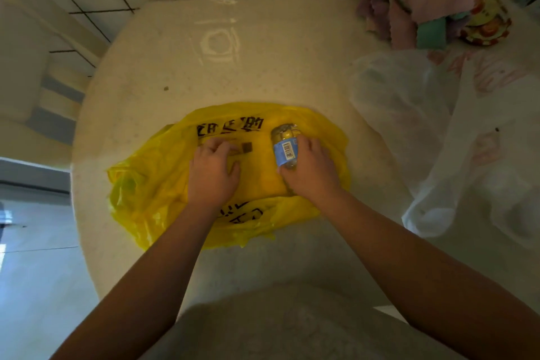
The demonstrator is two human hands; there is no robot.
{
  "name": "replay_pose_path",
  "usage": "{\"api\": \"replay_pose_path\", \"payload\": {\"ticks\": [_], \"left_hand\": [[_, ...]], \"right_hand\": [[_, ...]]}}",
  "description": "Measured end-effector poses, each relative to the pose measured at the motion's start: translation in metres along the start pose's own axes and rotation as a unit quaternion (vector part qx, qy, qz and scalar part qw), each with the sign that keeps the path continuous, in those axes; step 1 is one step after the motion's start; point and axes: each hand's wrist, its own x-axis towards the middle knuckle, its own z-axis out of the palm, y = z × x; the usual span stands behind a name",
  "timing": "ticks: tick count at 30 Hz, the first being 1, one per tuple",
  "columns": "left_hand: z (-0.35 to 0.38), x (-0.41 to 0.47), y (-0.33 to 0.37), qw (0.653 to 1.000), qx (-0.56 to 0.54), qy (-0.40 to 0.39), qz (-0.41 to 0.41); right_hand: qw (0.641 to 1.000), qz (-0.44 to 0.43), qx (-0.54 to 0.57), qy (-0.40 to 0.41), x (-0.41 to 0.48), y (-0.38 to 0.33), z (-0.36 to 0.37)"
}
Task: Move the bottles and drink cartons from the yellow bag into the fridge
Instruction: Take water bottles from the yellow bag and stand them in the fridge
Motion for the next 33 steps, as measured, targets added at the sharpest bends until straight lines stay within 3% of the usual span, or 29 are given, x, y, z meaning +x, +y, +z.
{"api": "replay_pose_path", "payload": {"ticks": [5,13,17,21,27,30,33], "left_hand": [[-0.016,-0.037,-0.030,0.993,0.076,0.007,-0.089],[-0.036,-0.060,-0.080,0.974,0.136,0.008,-0.180],[-0.043,-0.063,-0.106,0.973,0.114,0.008,-0.203],[-0.053,-0.064,-0.127,0.974,0.062,0.065,-0.209],[-0.079,-0.064,-0.164,0.977,-0.038,0.133,-0.164],[-0.094,-0.058,-0.190,0.946,-0.102,0.183,-0.247],[-0.096,-0.053,-0.218,0.931,-0.131,0.148,-0.308]], "right_hand": [[0.999,0.037,0.004,-0.037,0.009,-0.011,0.013],[0.999,0.005,0.051,-0.010,-0.005,-0.047,0.031],[0.993,-0.029,0.111,-0.017,-0.010,-0.079,0.040],[0.987,-0.053,0.144,-0.038,-0.014,-0.112,0.053],[0.984,-0.053,0.158,-0.059,-0.016,-0.144,0.076],[0.985,-0.051,0.155,-0.052,-0.017,-0.152,0.084],[0.984,-0.055,0.161,-0.051,-0.015,-0.161,0.089]]}}
